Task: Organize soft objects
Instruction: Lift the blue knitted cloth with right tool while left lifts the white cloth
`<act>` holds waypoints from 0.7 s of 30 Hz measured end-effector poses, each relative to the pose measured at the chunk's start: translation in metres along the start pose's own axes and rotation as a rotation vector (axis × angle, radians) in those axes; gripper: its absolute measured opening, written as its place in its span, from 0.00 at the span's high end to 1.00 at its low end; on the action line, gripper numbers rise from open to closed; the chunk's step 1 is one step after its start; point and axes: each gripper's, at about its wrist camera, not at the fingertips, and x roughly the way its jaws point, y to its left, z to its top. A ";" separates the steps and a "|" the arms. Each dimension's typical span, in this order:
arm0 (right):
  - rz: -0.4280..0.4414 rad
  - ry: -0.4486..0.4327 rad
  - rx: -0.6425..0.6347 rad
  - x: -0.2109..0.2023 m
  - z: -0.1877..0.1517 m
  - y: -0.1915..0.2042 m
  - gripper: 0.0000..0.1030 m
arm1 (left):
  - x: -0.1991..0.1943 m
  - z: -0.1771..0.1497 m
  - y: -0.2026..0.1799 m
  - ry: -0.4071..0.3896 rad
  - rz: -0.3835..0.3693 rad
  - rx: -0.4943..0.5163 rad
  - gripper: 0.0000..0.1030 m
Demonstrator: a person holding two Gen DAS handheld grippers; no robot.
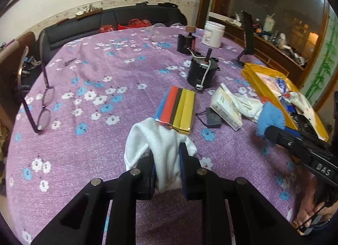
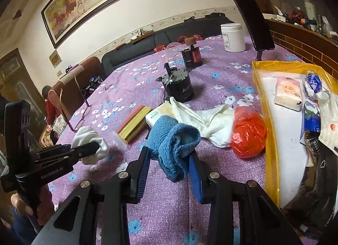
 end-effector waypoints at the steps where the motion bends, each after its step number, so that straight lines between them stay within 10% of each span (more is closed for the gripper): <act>1: 0.001 0.000 0.001 0.000 0.000 -0.001 0.62 | 0.000 0.001 -0.003 -0.006 0.034 0.010 0.83; 21: 0.013 -0.049 0.004 -0.029 -0.001 -0.015 0.62 | 0.001 0.007 -0.037 -0.060 0.303 0.123 0.82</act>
